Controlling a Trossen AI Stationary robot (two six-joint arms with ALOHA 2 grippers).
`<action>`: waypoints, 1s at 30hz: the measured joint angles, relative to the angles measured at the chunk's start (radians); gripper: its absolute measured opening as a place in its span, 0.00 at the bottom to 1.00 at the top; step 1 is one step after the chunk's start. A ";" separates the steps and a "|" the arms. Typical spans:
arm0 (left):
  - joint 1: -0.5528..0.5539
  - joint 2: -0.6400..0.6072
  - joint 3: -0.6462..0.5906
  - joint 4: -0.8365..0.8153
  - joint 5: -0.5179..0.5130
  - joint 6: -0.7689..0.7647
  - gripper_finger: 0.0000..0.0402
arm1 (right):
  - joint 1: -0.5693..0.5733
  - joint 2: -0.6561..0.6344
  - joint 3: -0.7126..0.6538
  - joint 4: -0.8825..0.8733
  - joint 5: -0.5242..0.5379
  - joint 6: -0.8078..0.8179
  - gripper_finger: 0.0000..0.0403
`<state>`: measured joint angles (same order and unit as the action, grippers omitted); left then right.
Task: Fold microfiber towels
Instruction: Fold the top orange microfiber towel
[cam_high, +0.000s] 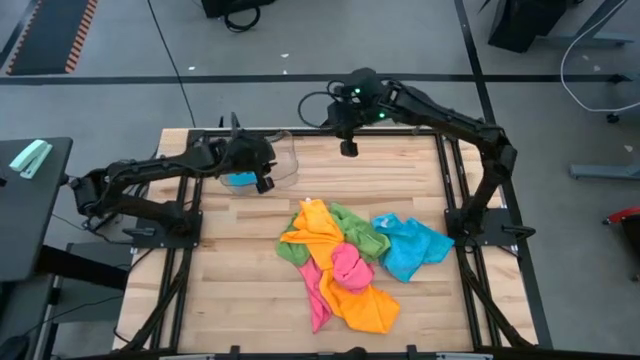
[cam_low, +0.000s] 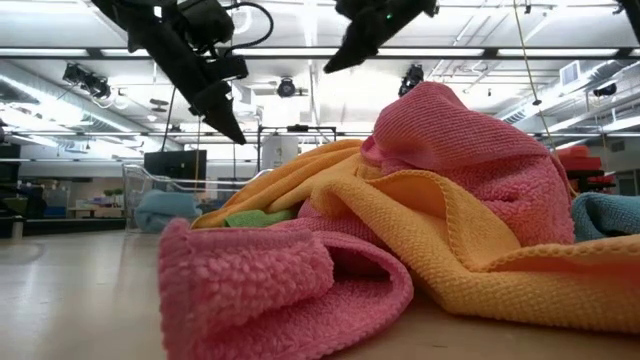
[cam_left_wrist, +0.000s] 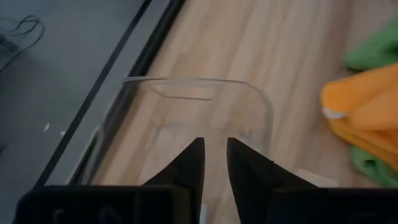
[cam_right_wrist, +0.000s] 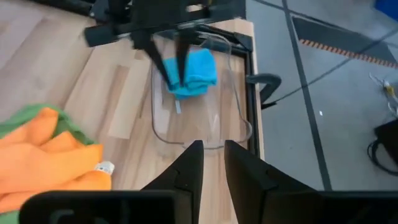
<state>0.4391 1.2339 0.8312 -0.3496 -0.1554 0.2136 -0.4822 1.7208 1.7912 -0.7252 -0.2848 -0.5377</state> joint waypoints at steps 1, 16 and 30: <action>-0.012 -0.001 -0.004 0.001 0.001 -0.004 0.18 | -0.001 -0.008 0.000 -0.010 0.000 0.015 0.18; -0.221 -0.239 -0.232 0.297 -0.001 -0.072 0.09 | 0.000 -0.160 -0.448 0.332 -0.001 0.209 0.18; -0.316 -0.425 -0.449 0.532 0.000 -0.104 0.03 | 0.080 -0.432 -0.895 0.698 -0.015 0.349 0.18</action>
<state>0.1229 0.8092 0.3821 0.1819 -0.1554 0.1092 -0.4018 1.2888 0.8965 -0.0276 -0.3003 -0.1887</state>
